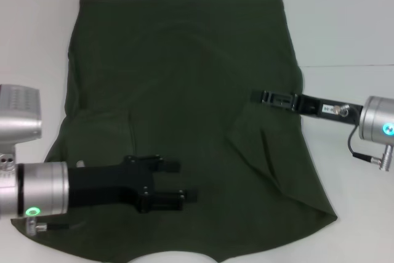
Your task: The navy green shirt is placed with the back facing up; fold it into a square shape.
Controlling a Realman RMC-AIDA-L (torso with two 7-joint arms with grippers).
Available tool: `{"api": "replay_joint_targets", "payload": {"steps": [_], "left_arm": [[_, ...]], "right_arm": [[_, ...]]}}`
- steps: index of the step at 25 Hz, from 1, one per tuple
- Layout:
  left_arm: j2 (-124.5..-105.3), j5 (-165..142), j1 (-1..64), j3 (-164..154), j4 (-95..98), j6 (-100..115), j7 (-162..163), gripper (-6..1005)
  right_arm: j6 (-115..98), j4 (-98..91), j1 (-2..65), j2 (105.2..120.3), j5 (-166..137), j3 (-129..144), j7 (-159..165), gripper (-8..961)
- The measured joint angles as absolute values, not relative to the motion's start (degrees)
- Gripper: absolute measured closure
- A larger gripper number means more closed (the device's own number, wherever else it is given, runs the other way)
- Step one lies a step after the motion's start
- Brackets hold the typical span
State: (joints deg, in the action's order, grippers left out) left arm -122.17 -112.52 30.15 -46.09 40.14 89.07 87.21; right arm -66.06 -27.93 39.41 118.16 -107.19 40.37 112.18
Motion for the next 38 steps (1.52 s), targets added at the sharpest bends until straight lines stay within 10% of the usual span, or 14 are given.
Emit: {"api": "replay_joint_targets", "payload": {"steps": [17, 38], "left_arm": [[-118.6, -112.77, 21.57, -37.75, 41.5, 84.31, 88.75, 226], [-120.22, -118.91, 12.76, -35.62, 53.15, 79.09, 87.26, 238]], "right_arm": [[-75.27, -26.17, 37.46, 119.52, -106.71, 40.21, 101.32, 70], [-74.75, -24.29, 39.14, 119.79, -104.65, 41.26, 96.04, 82]]}}
